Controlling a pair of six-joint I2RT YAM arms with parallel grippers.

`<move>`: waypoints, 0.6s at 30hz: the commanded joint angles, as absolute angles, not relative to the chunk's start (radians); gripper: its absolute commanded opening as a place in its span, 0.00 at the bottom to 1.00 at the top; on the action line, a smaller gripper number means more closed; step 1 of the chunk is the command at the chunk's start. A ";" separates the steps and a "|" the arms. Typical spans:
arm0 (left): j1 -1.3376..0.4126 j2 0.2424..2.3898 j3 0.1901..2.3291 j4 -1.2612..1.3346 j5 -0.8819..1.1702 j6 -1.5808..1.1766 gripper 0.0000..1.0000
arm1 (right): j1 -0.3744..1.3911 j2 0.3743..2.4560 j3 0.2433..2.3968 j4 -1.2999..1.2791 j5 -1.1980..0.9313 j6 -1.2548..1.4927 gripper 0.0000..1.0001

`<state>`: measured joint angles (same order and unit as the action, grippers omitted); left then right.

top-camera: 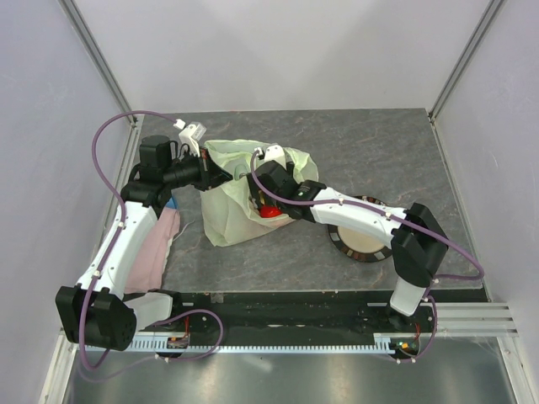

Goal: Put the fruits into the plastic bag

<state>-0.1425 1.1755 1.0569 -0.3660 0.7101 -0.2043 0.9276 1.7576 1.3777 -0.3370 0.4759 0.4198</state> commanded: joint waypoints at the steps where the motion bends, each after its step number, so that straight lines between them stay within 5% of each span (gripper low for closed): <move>1: -0.143 1.173 1.068 -0.348 0.736 -0.230 0.02 | 0.930 1.744 1.393 -0.324 0.466 0.428 0.89; 18: -0.143 1.169 1.068 -0.350 0.738 -0.232 0.02 | 0.931 1.557 1.247 -0.155 0.388 0.399 0.98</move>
